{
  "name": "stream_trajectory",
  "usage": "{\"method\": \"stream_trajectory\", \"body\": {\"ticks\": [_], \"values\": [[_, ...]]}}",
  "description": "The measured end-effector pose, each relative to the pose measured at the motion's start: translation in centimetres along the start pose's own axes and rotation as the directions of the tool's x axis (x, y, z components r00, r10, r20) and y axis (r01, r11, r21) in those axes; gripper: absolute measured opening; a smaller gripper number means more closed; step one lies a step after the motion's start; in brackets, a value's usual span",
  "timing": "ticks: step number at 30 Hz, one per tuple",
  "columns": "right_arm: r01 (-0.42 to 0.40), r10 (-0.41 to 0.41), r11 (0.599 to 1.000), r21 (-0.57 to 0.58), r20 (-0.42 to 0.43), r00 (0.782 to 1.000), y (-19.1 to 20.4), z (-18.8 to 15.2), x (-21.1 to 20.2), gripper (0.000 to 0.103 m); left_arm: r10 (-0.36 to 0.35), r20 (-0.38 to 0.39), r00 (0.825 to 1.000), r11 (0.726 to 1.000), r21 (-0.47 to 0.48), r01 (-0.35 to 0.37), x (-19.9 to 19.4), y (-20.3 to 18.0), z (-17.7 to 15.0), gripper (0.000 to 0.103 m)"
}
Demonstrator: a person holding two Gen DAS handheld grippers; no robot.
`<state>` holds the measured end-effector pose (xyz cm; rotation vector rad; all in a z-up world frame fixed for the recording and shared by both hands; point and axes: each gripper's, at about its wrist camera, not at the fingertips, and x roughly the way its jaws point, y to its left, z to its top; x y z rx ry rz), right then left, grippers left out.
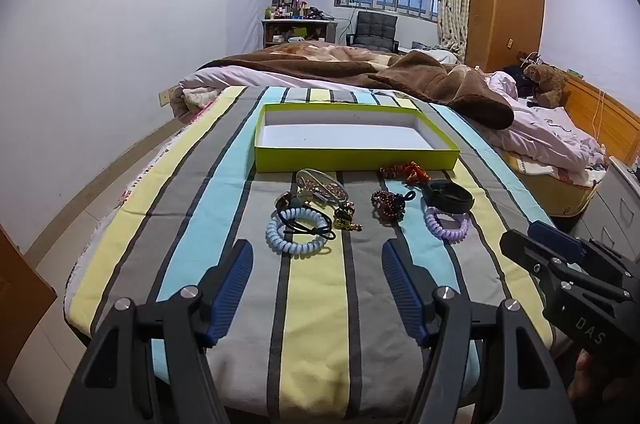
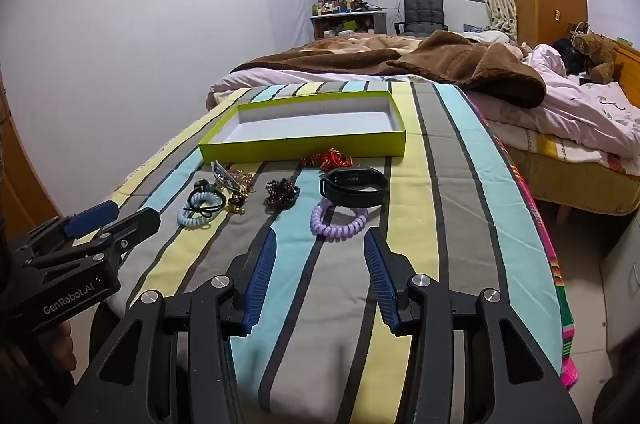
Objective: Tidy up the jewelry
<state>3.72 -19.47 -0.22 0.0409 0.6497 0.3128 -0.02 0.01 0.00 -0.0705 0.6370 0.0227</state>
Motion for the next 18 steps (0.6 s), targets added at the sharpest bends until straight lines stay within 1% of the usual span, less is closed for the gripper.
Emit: {"method": "stream_trajectory", "body": {"ticks": [4, 5, 9, 11, 14, 18], "values": [[0.001, -0.001, 1.000, 0.000, 0.001, 1.000, 0.01, 0.05, -0.03, 0.047, 0.002, 0.002, 1.000, 1.000, 0.002, -0.002, -0.17, -0.15, -0.07, 0.069], [0.002, -0.002, 1.000, -0.001, -0.001, 1.000, 0.03, 0.06, 0.04, 0.047, 0.005, -0.011, 1.000, 1.000, 0.001, -0.005, 0.04, 0.20, -0.21, 0.069], [0.007, -0.007, 1.000, -0.007, -0.002, 1.000, -0.09, -0.07, 0.24, 0.047, 0.009, -0.020, 1.000, 1.000, 0.001, -0.009, 0.58, 0.41, -0.34, 0.069], [0.009, -0.009, 1.000, -0.001, -0.008, 1.000, -0.60, 0.04, 0.70, 0.047, 0.026, -0.022, 0.999, 1.000, 0.008, -0.026, 0.71, 0.31, -0.02, 0.069], [0.012, -0.012, 1.000, 0.006, 0.000, 1.000, -0.92, 0.05, 0.54, 0.047, 0.024, -0.017, 1.000, 1.000, 0.010, -0.024, 0.77, 0.33, -0.07, 0.069], [0.017, -0.017, 1.000, 0.007, -0.001, 1.000, -0.62, 0.21, 0.42, 0.047, 0.043, -0.024, 0.999, 0.999, 0.014, -0.043, 0.59, -0.38, 0.27, 0.069]]}}
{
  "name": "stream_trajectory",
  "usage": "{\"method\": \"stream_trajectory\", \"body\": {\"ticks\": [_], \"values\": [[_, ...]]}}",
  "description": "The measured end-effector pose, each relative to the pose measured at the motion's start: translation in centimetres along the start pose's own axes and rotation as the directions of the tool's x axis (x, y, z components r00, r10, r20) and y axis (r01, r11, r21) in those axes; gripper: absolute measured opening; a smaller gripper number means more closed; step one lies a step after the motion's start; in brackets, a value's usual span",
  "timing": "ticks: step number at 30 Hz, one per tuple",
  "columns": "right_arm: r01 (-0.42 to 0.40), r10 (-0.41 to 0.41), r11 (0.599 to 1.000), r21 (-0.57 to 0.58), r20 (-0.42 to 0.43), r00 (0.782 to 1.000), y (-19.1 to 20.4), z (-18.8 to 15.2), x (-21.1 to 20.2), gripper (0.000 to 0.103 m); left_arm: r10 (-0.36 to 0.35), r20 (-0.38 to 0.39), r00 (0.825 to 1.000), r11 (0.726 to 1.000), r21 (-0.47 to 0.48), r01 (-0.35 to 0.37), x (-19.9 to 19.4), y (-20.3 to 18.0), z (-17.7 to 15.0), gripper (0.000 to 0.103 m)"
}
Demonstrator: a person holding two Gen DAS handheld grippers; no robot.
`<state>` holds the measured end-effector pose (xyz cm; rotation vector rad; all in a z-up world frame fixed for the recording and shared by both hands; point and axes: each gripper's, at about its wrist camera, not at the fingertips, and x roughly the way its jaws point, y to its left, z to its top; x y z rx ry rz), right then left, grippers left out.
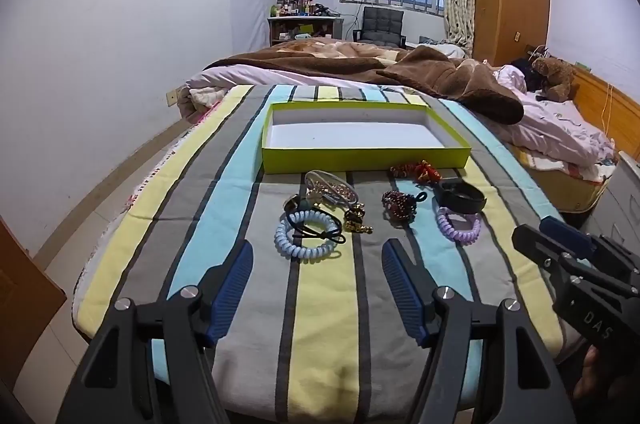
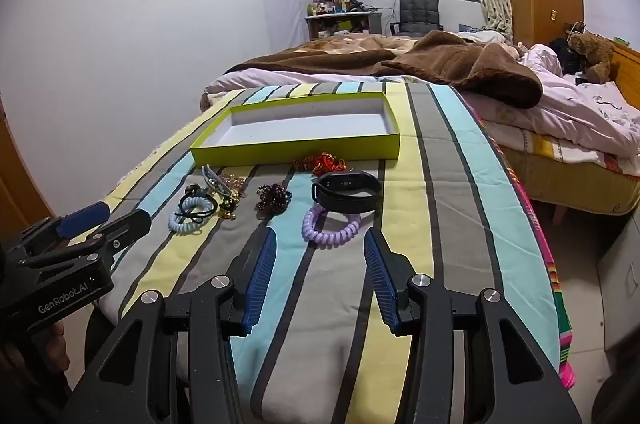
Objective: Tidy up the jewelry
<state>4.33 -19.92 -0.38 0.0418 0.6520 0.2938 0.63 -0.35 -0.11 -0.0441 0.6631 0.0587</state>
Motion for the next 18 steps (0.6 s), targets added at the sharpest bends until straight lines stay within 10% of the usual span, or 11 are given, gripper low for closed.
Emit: {"method": "stream_trajectory", "body": {"ticks": [18], "values": [[0.006, -0.006, 1.000, 0.005, -0.004, 1.000, -0.14, 0.19, 0.09, 0.047, -0.009, -0.010, 1.000, 1.000, -0.014, 0.008, 0.32, 0.67, 0.10, 0.069]]}}
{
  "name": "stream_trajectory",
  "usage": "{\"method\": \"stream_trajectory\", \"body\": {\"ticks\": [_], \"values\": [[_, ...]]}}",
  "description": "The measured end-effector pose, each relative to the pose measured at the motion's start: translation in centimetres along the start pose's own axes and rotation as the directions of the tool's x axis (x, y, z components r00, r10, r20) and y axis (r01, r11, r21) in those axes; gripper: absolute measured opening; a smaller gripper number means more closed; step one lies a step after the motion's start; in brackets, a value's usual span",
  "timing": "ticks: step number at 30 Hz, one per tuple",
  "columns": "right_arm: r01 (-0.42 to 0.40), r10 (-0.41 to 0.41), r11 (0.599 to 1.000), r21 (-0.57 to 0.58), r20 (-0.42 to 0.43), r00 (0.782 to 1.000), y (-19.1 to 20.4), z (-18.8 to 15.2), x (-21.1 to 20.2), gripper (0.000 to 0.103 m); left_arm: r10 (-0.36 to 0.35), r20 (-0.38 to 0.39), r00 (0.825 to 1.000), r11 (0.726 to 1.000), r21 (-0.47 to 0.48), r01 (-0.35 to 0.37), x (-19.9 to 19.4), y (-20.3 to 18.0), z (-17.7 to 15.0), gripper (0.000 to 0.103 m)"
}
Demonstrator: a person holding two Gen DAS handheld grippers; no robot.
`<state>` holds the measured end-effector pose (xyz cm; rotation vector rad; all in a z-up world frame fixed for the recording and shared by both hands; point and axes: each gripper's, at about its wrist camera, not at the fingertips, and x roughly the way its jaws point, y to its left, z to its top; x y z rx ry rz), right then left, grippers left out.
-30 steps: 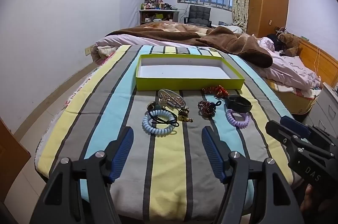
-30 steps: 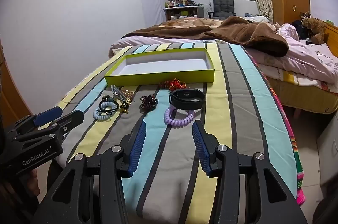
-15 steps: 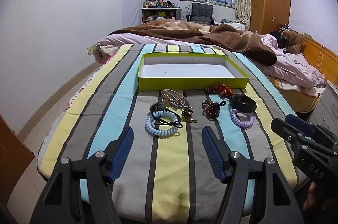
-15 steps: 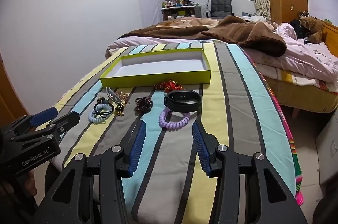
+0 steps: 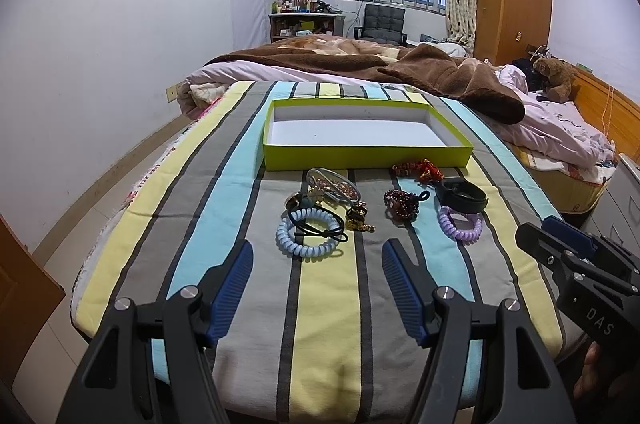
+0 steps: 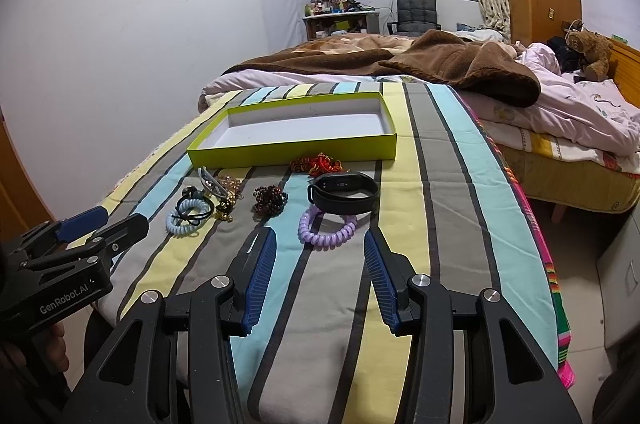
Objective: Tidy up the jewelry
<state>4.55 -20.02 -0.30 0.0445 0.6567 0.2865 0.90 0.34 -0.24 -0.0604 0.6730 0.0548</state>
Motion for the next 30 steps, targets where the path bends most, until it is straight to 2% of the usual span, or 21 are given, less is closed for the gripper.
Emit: {"method": "stream_trajectory", "body": {"ticks": [30], "values": [[0.015, -0.015, 1.000, 0.011, -0.006, 1.000, -0.48, 0.52, 0.66, 0.047, -0.012, 0.003, 1.000, 1.000, 0.004, 0.012, 0.33, -0.04, 0.71, 0.069]]}}
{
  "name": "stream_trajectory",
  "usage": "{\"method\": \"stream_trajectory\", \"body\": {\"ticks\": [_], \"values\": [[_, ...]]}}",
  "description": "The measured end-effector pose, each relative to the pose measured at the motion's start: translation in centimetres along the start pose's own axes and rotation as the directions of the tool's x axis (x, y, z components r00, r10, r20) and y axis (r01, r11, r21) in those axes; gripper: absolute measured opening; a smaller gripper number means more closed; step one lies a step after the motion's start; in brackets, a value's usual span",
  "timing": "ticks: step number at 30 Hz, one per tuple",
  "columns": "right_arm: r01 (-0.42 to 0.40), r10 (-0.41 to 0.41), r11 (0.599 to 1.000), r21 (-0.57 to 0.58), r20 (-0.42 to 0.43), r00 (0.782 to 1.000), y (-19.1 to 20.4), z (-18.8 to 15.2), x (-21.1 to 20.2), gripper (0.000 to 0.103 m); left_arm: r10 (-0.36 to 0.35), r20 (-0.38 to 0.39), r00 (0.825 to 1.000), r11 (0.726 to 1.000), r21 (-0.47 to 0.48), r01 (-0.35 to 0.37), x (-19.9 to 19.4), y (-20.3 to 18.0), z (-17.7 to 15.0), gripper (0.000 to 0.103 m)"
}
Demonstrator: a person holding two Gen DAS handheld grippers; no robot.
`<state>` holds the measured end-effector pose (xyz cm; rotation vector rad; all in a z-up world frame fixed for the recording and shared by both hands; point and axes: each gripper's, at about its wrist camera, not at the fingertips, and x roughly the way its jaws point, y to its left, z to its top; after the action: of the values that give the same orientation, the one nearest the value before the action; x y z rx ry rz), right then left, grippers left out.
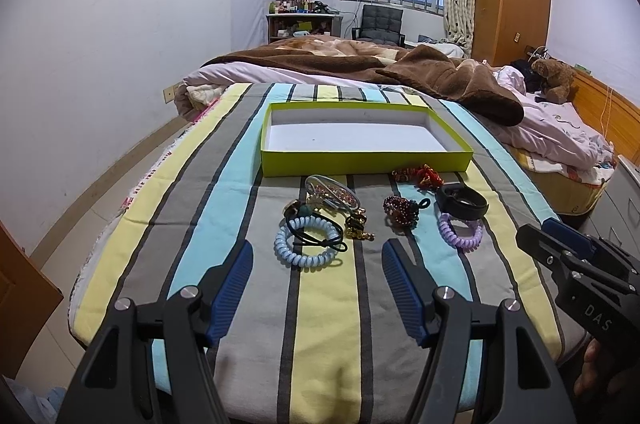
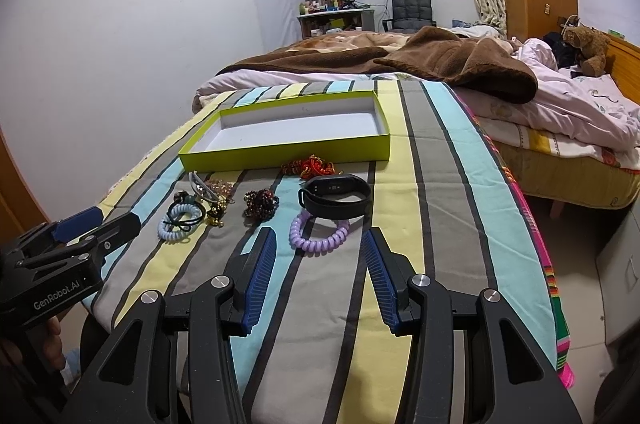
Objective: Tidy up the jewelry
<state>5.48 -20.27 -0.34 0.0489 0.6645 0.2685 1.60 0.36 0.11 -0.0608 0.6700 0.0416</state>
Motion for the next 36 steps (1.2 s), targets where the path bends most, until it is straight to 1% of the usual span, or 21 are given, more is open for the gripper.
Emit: {"method": "stream_trajectory", "body": {"ticks": [15, 24, 27, 30, 32, 36], "values": [[-0.001, 0.001, 1.000, -0.012, 0.001, 1.000, 0.0, 0.0, -0.1, 0.047, 0.001, 0.008, 1.000, 1.000, -0.011, -0.001, 0.0, 0.6, 0.2, 0.069], [0.005, -0.005, 1.000, -0.010, -0.004, 1.000, -0.1, 0.3, 0.3, 0.047, -0.001, -0.004, 1.000, 1.000, -0.006, 0.001, 0.6, 0.7, 0.4, 0.069], [0.011, -0.011, 1.000, -0.010, -0.013, 1.000, -0.4, 0.7, 0.8, 0.047, -0.014, -0.020, 1.000, 1.000, -0.016, 0.014, 1.2, 1.1, 0.7, 0.069], [0.003, -0.003, 1.000, 0.000, -0.027, 1.000, -1.1, 1.2, 1.4, 0.047, -0.054, -0.032, 0.998, 0.998, -0.037, 0.052, 1.7, 1.8, 1.2, 0.069], [0.015, -0.014, 1.000, 0.011, -0.035, 0.999, -1.8, 1.8, 1.9, 0.047, -0.082, -0.035, 0.996, 0.996, -0.043, 0.080, 2.0, 2.3, 1.5, 0.069], [0.038, -0.036, 0.999, 0.026, -0.063, 0.997, -3.6, 3.1, 3.8, 0.047, -0.102, -0.063, 0.993, 0.994, -0.039, 0.100, 3.3, 3.3, 2.3, 0.069]]}}
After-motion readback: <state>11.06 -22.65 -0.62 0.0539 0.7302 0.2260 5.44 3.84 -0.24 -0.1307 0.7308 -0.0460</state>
